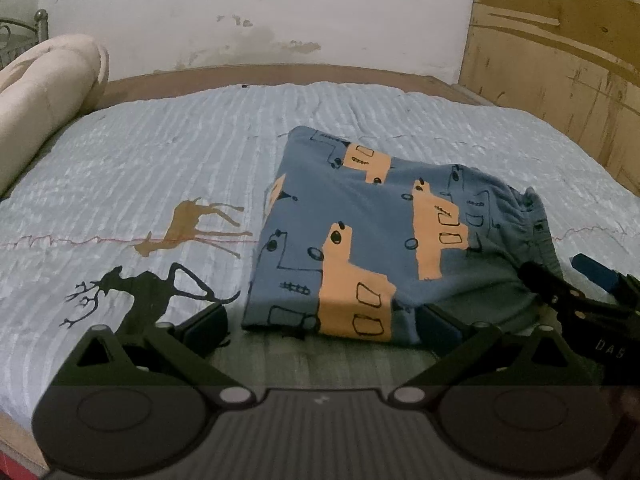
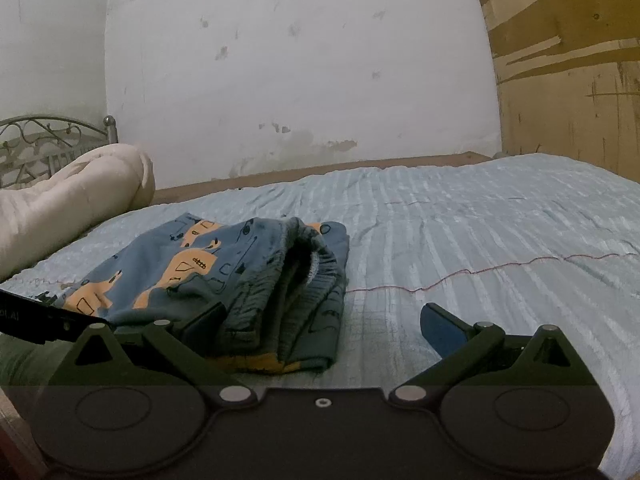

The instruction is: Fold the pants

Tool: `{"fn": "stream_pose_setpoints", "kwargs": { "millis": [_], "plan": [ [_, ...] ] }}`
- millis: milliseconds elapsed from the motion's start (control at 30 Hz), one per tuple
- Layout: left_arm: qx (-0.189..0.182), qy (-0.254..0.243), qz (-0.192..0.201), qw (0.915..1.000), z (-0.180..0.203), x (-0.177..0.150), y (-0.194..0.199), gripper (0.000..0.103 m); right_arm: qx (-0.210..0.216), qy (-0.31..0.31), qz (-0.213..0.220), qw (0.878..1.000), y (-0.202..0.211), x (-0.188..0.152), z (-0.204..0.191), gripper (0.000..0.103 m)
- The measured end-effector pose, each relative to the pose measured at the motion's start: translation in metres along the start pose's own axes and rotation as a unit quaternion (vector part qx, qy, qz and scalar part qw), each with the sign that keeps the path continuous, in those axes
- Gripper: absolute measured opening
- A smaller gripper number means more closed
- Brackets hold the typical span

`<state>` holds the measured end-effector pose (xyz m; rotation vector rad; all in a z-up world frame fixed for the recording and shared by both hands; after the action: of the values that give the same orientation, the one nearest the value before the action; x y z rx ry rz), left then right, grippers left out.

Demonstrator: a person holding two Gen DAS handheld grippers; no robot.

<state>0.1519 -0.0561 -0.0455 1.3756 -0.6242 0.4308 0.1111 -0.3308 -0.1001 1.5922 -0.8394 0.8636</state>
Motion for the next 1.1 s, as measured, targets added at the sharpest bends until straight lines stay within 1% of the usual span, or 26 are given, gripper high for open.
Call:
{"fn": "stream_pose_setpoints", "kwargs": {
  "millis": [133,200,267,400,567,700,733,800,867,933,1033,1100],
  "plan": [
    [0.0,-0.001,-0.001,1.0,0.0,0.0,0.002,0.102,0.003,-0.002,0.003,1.0,0.002,-0.001,0.001,0.102],
    [-0.005,-0.003,-0.002,1.0,-0.001,-0.001,0.005,0.102,0.007,-0.005,0.007,1.0,0.004,-0.001,0.002,0.102],
    [-0.014,-0.001,-0.001,0.9999,-0.003,-0.003,0.01,0.102,0.017,-0.016,0.02,1.0,0.009,-0.002,0.005,0.102],
    [-0.037,0.023,0.013,0.999,-0.011,-0.008,0.021,0.102,0.042,-0.03,0.042,0.998,0.018,-0.002,0.008,0.102],
    [-0.034,0.053,0.02,0.9978,-0.023,-0.005,0.03,0.102,0.072,-0.03,0.035,0.996,0.018,0.004,0.007,0.102],
    [-0.035,0.061,0.018,0.9974,-0.035,0.004,0.024,0.102,0.115,-0.034,-0.001,0.993,0.01,0.019,0.011,0.102],
    [-0.036,0.062,0.016,0.9973,-0.037,0.006,0.021,0.102,0.127,-0.026,-0.016,0.991,0.006,0.024,0.013,0.102],
    [-0.043,0.063,0.012,0.997,-0.042,0.012,0.013,0.102,0.137,-0.009,-0.044,0.99,-0.001,0.034,0.018,0.102],
    [-0.047,0.066,0.01,0.9967,-0.045,0.018,0.006,0.102,0.146,-0.002,-0.082,0.986,-0.014,0.044,0.024,0.102],
    [-0.049,0.068,0.01,0.9965,-0.045,0.024,-0.001,0.102,0.159,-0.018,-0.114,0.981,-0.027,0.054,0.032,0.102],
    [-0.049,0.066,0.012,0.9966,-0.042,0.032,-0.011,0.102,0.184,-0.057,-0.146,0.97,-0.045,0.063,0.043,0.102],
    [-0.051,0.066,0.011,0.9964,-0.041,0.038,-0.016,0.102,0.192,-0.075,-0.155,0.966,-0.055,0.068,0.045,0.102]
  ]
}}
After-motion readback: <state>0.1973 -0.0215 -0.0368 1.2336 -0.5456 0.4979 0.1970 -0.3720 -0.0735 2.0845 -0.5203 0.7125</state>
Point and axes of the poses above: each gripper's, at about its wrist camera, not at the fingertips, and y roughly against the way its jaws point, z to its right, x to its top, the point moved 1 cm from there along -y, roughly the way its jaws point, and after that the axes turned 7 degrees about -z, right-handed, at the moved point
